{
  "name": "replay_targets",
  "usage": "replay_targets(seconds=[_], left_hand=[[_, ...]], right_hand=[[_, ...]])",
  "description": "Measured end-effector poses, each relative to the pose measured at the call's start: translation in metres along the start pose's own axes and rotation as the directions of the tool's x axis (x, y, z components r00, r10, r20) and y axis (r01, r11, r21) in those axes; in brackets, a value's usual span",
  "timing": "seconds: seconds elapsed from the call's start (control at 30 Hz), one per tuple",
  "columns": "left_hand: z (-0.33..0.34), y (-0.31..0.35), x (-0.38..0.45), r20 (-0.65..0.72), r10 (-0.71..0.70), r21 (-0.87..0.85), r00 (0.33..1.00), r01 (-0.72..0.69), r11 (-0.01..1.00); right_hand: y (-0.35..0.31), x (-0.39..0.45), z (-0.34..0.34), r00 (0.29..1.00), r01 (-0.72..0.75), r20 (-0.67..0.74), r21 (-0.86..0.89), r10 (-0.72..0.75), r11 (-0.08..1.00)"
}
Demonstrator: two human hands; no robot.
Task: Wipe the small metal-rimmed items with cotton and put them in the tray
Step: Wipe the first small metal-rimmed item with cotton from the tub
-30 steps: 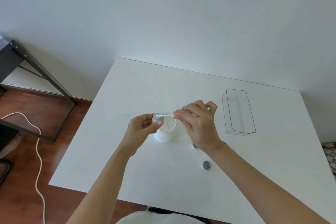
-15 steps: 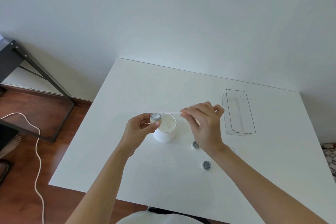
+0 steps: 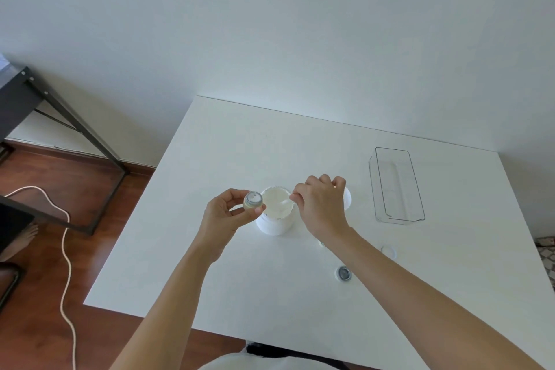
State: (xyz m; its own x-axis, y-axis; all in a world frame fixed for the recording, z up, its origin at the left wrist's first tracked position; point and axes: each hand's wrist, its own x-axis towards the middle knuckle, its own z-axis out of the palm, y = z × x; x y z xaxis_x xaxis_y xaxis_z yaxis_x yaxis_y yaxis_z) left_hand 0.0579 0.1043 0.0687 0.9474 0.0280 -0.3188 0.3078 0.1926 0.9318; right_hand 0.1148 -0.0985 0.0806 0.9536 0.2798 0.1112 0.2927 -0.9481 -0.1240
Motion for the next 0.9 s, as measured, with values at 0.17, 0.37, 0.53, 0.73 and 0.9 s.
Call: replay_targets(seconds=[0.17, 0.37, 0.53, 0.73, 0.9], left_hand=[[-0.001, 0.0, 0.0, -0.022, -0.001, -0.057, 1.0, -0.001, 0.998], [-0.003, -0.002, 0.001, -0.018, 0.0, -0.089, 1.0, -0.002, 0.996], [-0.004, -0.005, 0.001, 0.011, -0.013, -0.163, 1.0, 0.015, 0.987], [-0.003, -0.008, 0.003, 0.032, -0.008, -0.117, 0.999, 0.011, 0.993], [0.002, -0.007, 0.006, 0.032, 0.005, -0.055, 0.999, -0.003, 0.998]], right_hand=[[-0.007, 0.004, 0.01, 0.993, 0.013, 0.119, -0.012, -0.011, 1.0], [-0.007, 0.002, 0.008, 0.961, -0.232, 0.208, 0.248, 0.182, 0.94], [0.007, 0.002, -0.002, 0.839, -0.538, 0.335, 0.405, 0.428, 0.739], [0.02, -0.003, -0.016, 0.727, -0.685, 0.499, 0.573, 0.471, 0.45], [0.024, -0.003, -0.033, 0.736, -0.658, 0.517, 0.698, 0.438, 0.283]])
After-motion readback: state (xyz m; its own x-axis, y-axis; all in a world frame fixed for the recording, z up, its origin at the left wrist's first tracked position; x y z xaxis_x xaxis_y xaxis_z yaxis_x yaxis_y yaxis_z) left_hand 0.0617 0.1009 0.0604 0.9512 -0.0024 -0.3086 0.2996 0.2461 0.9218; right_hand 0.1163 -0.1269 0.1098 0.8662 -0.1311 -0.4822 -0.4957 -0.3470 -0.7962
